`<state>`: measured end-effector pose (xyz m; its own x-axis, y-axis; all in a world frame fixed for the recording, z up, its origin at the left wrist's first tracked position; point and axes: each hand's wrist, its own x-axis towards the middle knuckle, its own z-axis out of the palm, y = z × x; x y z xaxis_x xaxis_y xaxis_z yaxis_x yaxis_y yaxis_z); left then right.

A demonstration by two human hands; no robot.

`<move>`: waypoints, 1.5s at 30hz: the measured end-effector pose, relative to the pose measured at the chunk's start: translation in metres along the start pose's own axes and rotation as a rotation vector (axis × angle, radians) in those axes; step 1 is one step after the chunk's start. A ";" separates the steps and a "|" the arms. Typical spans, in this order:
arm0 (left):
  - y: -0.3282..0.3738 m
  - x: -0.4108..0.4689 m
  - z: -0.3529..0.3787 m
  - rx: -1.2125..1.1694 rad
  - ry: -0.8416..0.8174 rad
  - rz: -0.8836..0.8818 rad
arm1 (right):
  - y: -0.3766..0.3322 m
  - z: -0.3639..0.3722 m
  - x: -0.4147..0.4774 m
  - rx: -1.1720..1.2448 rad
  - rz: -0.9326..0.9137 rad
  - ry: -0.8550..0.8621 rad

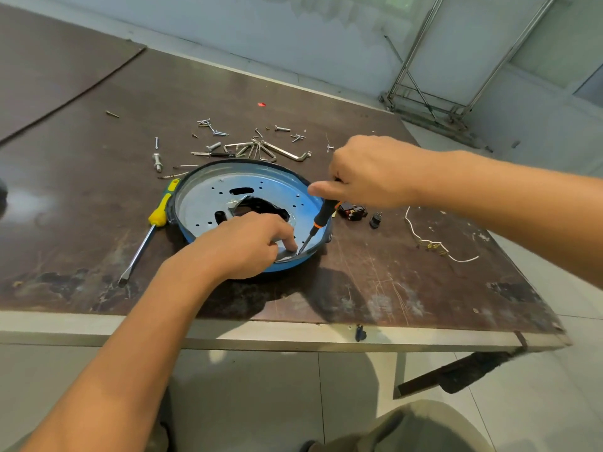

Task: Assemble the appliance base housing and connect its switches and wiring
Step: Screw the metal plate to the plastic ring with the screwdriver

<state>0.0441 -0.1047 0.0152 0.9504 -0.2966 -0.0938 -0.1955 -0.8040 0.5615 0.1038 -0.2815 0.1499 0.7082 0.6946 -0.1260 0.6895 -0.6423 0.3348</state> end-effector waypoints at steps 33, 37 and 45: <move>0.004 -0.001 -0.003 0.024 -0.005 0.002 | -0.002 -0.011 0.004 0.132 -0.258 -0.090; 0.004 -0.002 -0.002 0.013 -0.006 -0.002 | -0.005 -0.006 0.007 0.057 -0.181 0.000; 0.003 -0.002 -0.003 0.029 -0.005 -0.009 | 0.000 -0.006 0.009 0.103 -0.369 -0.049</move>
<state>0.0423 -0.1050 0.0195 0.9509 -0.2921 -0.1026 -0.1943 -0.8212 0.5365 0.1092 -0.2736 0.1548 0.4140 0.8706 -0.2657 0.9094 -0.3827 0.1629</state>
